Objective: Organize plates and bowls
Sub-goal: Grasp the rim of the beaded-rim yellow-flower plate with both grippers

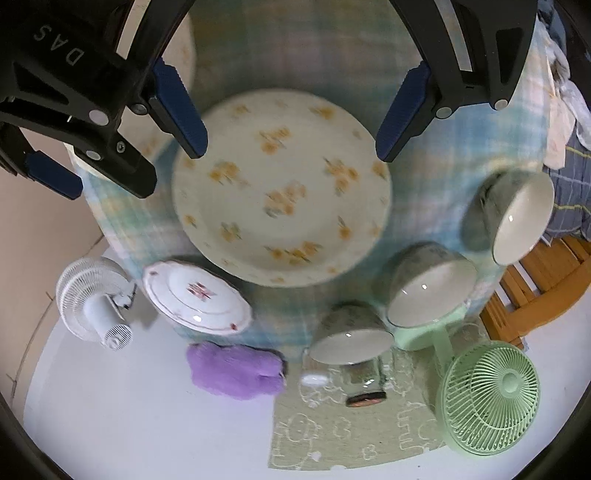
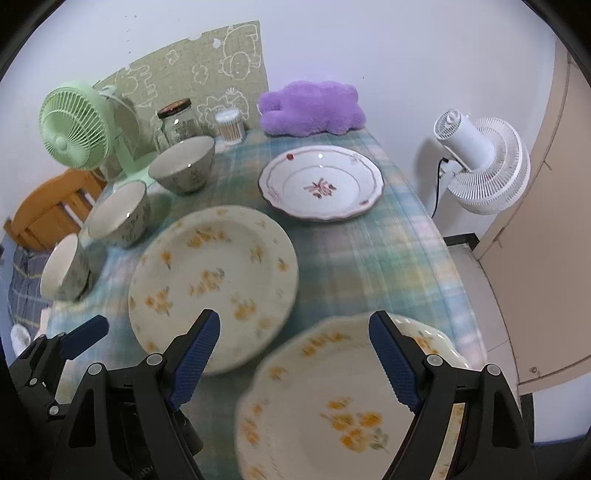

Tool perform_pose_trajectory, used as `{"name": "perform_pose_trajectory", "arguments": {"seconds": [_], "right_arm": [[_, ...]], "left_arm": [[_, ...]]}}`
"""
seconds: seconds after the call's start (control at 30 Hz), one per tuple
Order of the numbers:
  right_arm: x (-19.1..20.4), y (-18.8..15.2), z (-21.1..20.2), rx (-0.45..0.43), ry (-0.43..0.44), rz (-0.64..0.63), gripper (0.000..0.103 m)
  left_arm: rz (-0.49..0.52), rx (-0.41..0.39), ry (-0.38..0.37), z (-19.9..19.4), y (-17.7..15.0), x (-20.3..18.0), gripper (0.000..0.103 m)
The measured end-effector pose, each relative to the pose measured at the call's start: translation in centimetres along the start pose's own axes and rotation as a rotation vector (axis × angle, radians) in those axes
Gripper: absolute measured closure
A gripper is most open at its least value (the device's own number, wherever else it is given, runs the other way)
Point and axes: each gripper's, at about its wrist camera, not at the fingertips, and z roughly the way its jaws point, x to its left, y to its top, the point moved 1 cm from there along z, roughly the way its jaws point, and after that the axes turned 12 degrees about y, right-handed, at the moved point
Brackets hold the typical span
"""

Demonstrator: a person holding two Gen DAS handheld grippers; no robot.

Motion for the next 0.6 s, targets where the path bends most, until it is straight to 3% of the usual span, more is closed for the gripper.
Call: {"name": "perform_pose_trajectory", "arguments": {"seconds": [0.3,0.6], "right_arm": [[1.6,4.1,4.8,-0.008,-0.038,0.015,0.018],[0.4,6.1,11.2,0.081,-0.016,-0.002,0.018]], "left_arm": [[-0.015,0.001,0.056,5.0,3.9,1.5,0.01],[-0.032,0.083,0.11,10.0,4.8,1.4,0.01]]}}
